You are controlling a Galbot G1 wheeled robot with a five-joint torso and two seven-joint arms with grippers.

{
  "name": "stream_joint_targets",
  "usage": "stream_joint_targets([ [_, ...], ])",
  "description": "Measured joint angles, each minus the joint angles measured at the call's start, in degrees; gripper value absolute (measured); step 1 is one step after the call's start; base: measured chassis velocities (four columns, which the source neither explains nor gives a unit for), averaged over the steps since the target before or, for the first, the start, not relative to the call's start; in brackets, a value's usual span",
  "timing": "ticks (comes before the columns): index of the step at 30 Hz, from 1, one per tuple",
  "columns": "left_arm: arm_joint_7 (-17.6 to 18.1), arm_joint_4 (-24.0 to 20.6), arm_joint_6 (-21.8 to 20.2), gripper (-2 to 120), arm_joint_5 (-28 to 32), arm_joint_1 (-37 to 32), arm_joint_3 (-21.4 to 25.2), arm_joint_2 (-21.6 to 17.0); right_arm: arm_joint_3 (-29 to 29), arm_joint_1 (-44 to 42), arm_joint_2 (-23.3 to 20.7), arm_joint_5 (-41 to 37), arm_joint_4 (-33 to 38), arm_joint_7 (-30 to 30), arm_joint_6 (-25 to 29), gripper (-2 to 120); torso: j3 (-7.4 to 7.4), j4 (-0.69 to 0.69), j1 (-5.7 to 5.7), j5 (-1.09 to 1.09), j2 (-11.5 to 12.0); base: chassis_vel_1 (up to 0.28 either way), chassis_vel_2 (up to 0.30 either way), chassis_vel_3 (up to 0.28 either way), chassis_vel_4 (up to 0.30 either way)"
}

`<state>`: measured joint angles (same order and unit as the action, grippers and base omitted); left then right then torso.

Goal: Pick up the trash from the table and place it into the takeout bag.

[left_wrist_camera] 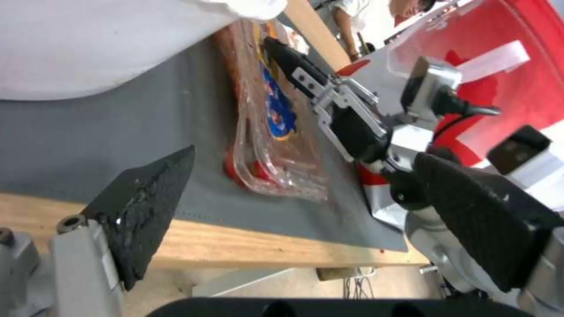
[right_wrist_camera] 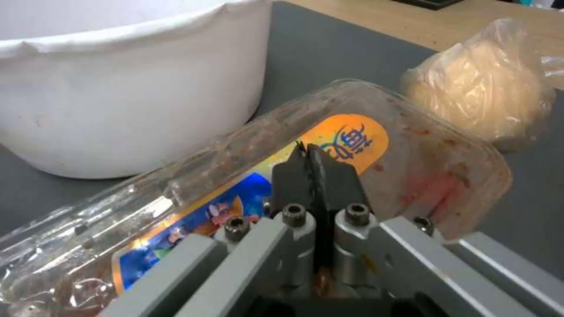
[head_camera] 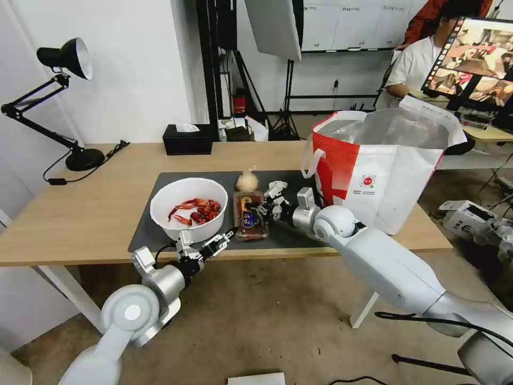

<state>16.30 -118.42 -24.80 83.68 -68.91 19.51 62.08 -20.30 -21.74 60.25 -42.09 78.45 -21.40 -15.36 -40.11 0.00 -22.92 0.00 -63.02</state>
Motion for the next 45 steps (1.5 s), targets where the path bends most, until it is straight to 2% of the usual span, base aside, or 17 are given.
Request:
stream_joint_targets([
  [7,3.04,0.91,0.60,100,-0.26,3.02,-2.61,1.48,0.21,-0.13,-0.51,0.13,0.64,0.08,0.00,0,0.00,0.00,0.00,0.00,0.00,0.000,0.000,0.000,0.000],
  [19,4.57,3.69,1.07,100,-1.63,5.58,-5.42,2.99,0.24,0.74,-0.98,0.75,0.79,0.47,0.06,0,0.00,0.00,0.00,0.00,0.00,0.000,0.000,0.000,0.000],
  [27,7.63,6.05,2.20,100,-2.38,7.76,-7.12,4.26,0.24,0.72,-1.25,1.67,0.68,0.52,0.22,0,0.00,0.00,0.00,0.00,0.00,0.000,0.000,0.000,0.000],
  [45,8.87,7.78,2.79,100,-1.58,10.18,-8.19,5.35,0.33,0.28,-1.20,2.06,0.77,0.47,0.31,0,0.00,0.00,0.00,0.00,0.00,0.000,0.000,0.000,0.000],
])
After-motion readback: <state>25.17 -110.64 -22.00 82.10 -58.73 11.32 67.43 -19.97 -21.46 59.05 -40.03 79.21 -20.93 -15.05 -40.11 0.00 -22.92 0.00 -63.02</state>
